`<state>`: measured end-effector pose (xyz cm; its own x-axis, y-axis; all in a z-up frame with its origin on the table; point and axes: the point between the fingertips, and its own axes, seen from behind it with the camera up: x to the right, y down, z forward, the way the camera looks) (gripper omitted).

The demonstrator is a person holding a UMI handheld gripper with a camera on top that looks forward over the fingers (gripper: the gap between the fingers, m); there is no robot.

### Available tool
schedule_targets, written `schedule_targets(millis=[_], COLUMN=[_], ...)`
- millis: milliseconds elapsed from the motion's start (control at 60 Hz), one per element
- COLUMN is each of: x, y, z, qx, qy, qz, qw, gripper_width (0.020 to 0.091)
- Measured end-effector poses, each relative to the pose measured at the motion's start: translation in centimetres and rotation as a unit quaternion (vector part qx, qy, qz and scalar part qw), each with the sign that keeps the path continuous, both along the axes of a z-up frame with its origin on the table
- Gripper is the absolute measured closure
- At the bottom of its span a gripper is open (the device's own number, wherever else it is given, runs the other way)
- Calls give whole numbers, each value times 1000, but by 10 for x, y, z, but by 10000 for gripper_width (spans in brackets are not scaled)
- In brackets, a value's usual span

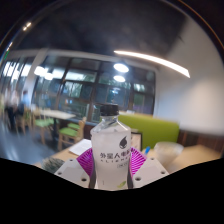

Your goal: Pour water

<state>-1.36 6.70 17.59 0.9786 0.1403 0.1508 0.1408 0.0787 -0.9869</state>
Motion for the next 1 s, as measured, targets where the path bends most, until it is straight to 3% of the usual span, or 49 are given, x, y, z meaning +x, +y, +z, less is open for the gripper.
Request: schedule_targets(millis=[133,267,283,633,750,1000], x=[-1,2,-7,-8,1,17], y=[10,-4,10,3,-3,-58], z=[-65,-74,-90,-96,-116,-96], qx=[-87,-100,-101,-107,-160,-161], qy=[118,92,89,79,73,72], qz=[30,44,47,58,45,37], qw=[989,990,990,989,983,984], gripper_width=[676,671,667,496,269,282])
